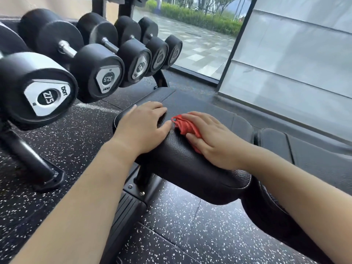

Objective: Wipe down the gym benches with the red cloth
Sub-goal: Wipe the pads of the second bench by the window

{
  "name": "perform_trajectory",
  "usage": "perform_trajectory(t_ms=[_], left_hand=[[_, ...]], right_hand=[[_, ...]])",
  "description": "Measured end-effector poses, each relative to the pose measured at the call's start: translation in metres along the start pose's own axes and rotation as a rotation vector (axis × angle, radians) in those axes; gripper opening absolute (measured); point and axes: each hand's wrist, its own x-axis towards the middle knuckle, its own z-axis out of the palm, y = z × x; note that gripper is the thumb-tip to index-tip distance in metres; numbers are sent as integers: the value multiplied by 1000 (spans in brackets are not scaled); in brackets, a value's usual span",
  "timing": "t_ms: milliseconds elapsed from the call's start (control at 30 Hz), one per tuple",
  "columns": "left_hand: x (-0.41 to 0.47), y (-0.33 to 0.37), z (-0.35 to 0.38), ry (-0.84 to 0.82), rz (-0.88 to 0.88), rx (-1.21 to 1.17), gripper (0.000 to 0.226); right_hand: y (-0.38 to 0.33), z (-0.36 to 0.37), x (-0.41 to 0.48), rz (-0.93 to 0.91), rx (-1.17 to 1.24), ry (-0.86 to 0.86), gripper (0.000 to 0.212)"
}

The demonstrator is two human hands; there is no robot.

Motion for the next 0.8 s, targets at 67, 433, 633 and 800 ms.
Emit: perform_trajectory(t_ms=[67, 433, 633, 800], left_hand=[[3, -5, 0, 7, -14, -12, 50], [6, -10, 4, 99, -66, 9, 61], [8, -12, 5, 115, -64, -6, 51], [3, -12, 2, 93, -66, -11, 50]], right_hand=[[2, 2, 18, 30, 16, 2, 53], [22, 14, 145, 183, 25, 15, 49], [33, 17, 177, 191, 49, 14, 43], [27, 11, 148, 139, 73, 19, 45]])
